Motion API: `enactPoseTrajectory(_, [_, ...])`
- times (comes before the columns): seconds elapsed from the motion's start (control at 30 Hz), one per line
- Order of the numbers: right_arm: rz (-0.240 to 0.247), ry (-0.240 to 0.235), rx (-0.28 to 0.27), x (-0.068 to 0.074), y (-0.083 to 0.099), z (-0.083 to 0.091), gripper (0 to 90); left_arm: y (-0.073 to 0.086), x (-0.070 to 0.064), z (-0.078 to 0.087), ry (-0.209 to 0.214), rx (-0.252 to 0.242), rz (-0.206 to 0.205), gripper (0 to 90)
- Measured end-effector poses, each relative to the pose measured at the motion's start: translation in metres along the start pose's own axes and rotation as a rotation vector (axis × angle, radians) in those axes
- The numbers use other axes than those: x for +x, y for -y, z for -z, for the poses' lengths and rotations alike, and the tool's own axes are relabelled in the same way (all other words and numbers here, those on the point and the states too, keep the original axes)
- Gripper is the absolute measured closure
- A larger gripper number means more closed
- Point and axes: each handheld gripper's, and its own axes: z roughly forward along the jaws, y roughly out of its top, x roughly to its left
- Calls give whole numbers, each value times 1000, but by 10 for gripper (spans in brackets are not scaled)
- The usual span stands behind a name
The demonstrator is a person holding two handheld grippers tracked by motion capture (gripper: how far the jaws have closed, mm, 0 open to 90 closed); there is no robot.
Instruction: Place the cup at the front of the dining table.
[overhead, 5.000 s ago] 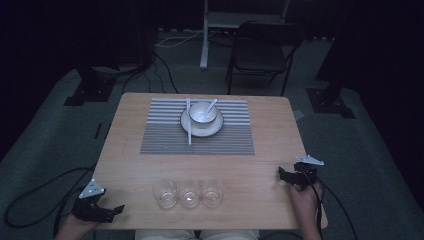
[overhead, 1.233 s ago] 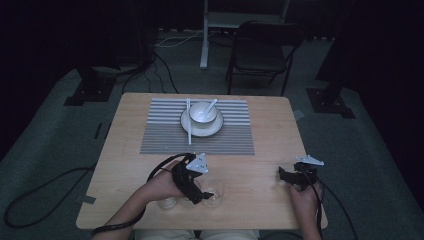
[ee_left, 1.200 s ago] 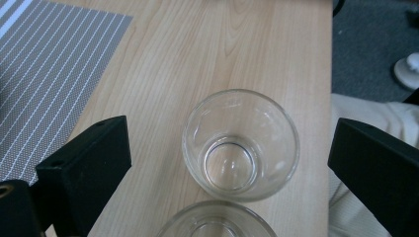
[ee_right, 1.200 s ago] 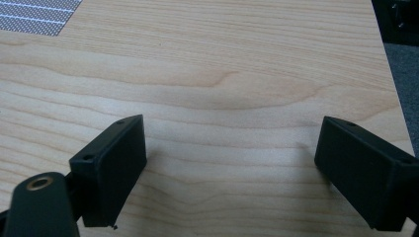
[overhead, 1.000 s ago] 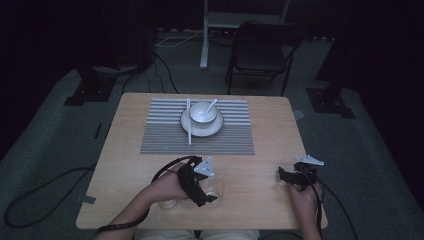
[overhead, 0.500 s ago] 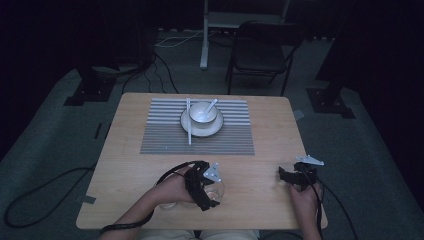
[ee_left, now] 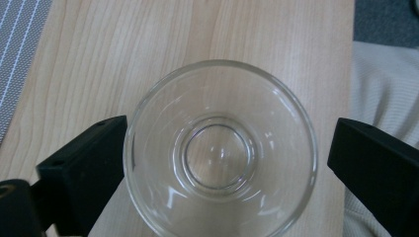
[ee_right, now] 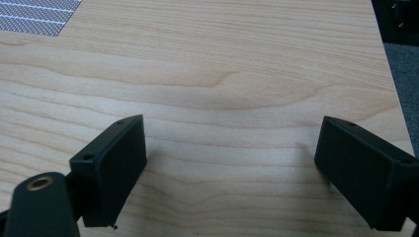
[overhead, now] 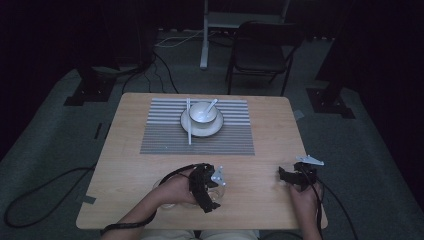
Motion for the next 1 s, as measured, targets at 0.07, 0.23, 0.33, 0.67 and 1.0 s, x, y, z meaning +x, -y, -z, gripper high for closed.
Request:
enactPoseTrajectory(0.07, [0,0,0,0,0,0,118,-1,0,-1,8,10,-9,59])
enactPoseTrajectory(0.23, [-1,0,0,0,0,0,118,-1,1,-2,-9,17,-8,139])
enactPoseTrajectory(0.33, [0,1,0,0,0,0,119,-1,2,-4,-18,25,-8,175])
enactPoseTrajectory(0.67, [-1,1,0,0,0,0,119,-4,0,-6,-29,57,-25,174])
enactPoseTrajectory(1.0, [-2,2,-1,0,0,0,122,-4,0,-5,-17,41,-36,181])
